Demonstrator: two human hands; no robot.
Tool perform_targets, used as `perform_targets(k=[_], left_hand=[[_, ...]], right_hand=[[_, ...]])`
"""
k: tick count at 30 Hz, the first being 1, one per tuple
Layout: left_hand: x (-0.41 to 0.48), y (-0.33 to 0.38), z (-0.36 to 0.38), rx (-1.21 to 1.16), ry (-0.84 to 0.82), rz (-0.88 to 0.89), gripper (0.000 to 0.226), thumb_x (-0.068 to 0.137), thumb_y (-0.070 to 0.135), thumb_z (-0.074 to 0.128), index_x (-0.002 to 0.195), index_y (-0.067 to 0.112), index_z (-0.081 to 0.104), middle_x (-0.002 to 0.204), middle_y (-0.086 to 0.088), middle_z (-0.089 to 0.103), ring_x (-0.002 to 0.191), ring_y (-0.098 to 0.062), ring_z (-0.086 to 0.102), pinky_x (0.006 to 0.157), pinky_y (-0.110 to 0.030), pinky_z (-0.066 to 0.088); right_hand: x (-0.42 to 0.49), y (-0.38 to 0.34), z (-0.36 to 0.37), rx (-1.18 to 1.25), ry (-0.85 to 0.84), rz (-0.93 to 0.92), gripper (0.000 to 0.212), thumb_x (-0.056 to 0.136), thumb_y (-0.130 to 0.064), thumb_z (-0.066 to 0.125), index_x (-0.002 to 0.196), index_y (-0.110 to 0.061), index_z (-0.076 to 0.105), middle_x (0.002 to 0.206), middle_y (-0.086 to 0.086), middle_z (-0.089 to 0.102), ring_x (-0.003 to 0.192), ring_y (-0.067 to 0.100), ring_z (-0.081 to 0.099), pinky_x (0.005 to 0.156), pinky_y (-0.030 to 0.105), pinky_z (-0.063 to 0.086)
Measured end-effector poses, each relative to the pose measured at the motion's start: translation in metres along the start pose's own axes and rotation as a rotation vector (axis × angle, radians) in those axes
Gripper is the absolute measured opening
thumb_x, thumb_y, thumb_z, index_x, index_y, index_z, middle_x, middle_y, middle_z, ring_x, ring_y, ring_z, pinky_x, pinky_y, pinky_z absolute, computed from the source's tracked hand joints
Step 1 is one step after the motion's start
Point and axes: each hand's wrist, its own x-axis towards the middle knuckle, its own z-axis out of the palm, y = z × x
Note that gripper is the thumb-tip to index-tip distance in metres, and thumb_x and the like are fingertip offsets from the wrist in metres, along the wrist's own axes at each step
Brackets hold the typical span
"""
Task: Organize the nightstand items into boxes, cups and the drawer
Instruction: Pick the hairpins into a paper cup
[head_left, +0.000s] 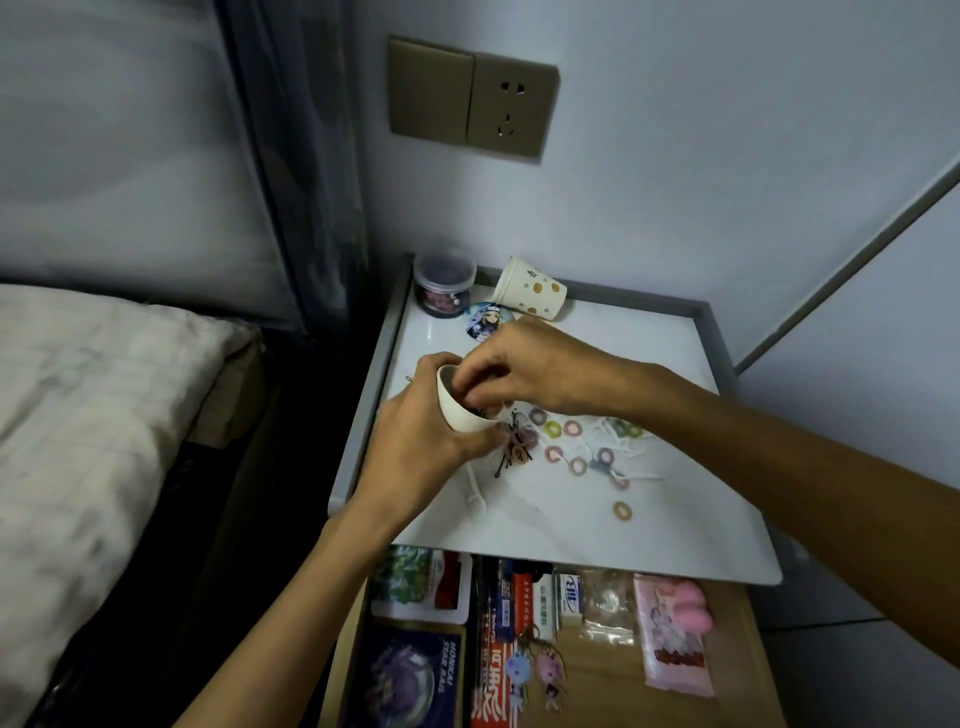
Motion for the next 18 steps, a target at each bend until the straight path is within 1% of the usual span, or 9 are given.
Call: perform_targets(k=[1, 2, 5, 7, 8, 10, 13, 16, 18], left_hand=[[0.0, 0.0, 0.0, -0.001, -0.001, 0.003, 0.068, 0.064, 0.029, 0.089, 0.12, 0.031, 0.051, 0.095, 0.012, 0.067, 0.082, 0.0, 0.062, 0.064, -0.016, 0.046], [0.0, 0.001, 0.0, -0.005, 0.003, 0.003, 0.069, 0.064, 0.03, 0.089, 0.121, 0.031, 0.051, 0.096, 0.011, 0.067, 0.083, -0.002, 0.062, 0.065, -0.018, 0.047], [0.0, -0.001, 0.0, -0.011, 0.03, -0.007, 0.077, 0.06, 0.033, 0.091, 0.123, 0.033, 0.048, 0.101, 0.009, 0.066, 0.087, -0.011, 0.064, 0.072, -0.034, 0.055], [0.001, 0.0, -0.002, -0.022, 0.043, -0.009, 0.08, 0.059, 0.033, 0.093, 0.125, 0.033, 0.047, 0.103, 0.009, 0.065, 0.088, -0.012, 0.064, 0.069, -0.03, 0.056], [0.001, 0.001, -0.003, -0.034, 0.05, -0.007, 0.081, 0.06, 0.033, 0.093, 0.126, 0.031, 0.047, 0.103, 0.009, 0.065, 0.087, -0.01, 0.064, 0.066, -0.025, 0.055], [0.001, 0.003, -0.005, -0.054, 0.065, -0.008, 0.081, 0.06, 0.032, 0.092, 0.128, 0.029, 0.047, 0.101, 0.011, 0.064, 0.088, -0.008, 0.064, 0.066, -0.023, 0.054], [0.0, 0.004, -0.008, -0.063, 0.084, -0.009, 0.08, 0.062, 0.028, 0.091, 0.129, 0.028, 0.047, 0.1, 0.012, 0.062, 0.089, -0.007, 0.063, 0.071, -0.027, 0.055], [0.001, 0.004, -0.009, -0.058, 0.098, -0.006, 0.079, 0.063, 0.026, 0.091, 0.129, 0.027, 0.048, 0.103, 0.007, 0.064, 0.089, -0.008, 0.063, 0.073, -0.03, 0.056], [0.001, 0.004, -0.009, -0.059, 0.101, -0.003, 0.079, 0.063, 0.025, 0.091, 0.13, 0.026, 0.047, 0.103, 0.005, 0.064, 0.09, -0.011, 0.063, 0.075, -0.032, 0.056]], right_hand=[[-0.002, 0.0, 0.0, 0.02, 0.03, 0.005, 0.018, 0.088, -0.016, 0.071, 0.104, -0.019, 0.077, 0.089, -0.007, 0.075, 0.074, -0.004, 0.065, 0.068, 0.009, 0.046], [-0.004, 0.0, -0.002, 0.092, 0.08, 0.02, 0.015, 0.09, -0.015, 0.07, 0.104, -0.016, 0.076, 0.087, -0.004, 0.075, 0.07, -0.003, 0.066, 0.066, 0.011, 0.048], [-0.011, 0.012, -0.006, 0.331, 0.302, 0.091, 0.011, 0.094, -0.01, 0.063, 0.099, -0.01, 0.074, 0.084, 0.003, 0.073, 0.062, 0.012, 0.07, 0.056, 0.025, 0.056], [-0.013, 0.031, -0.001, 0.332, 0.372, 0.164, 0.011, 0.094, -0.01, 0.063, 0.1, -0.012, 0.073, 0.087, 0.0, 0.073, 0.061, 0.015, 0.069, 0.054, 0.027, 0.054], [-0.014, 0.042, 0.005, 0.278, 0.352, 0.199, 0.011, 0.093, -0.013, 0.065, 0.101, -0.014, 0.073, 0.089, -0.003, 0.072, 0.062, 0.013, 0.069, 0.055, 0.023, 0.051], [-0.02, 0.06, 0.022, 0.07, 0.216, 0.226, 0.017, 0.089, -0.025, 0.071, 0.105, -0.02, 0.072, 0.094, -0.009, 0.068, 0.071, 0.005, 0.065, 0.062, 0.018, 0.046], [-0.028, 0.078, 0.051, -0.177, 0.049, 0.22, 0.026, 0.082, -0.041, 0.075, 0.104, -0.029, 0.069, 0.095, -0.009, 0.061, 0.083, 0.008, 0.057, 0.069, 0.029, 0.048], [-0.031, 0.084, 0.067, -0.17, 0.062, 0.245, 0.027, 0.082, -0.039, 0.075, 0.106, -0.03, 0.067, 0.094, -0.009, 0.056, 0.085, 0.009, 0.054, 0.069, 0.031, 0.046], [-0.031, 0.085, 0.071, -0.172, 0.096, 0.231, 0.025, 0.083, -0.037, 0.075, 0.106, -0.029, 0.067, 0.094, -0.009, 0.055, 0.08, 0.007, 0.052, 0.067, 0.03, 0.044]])
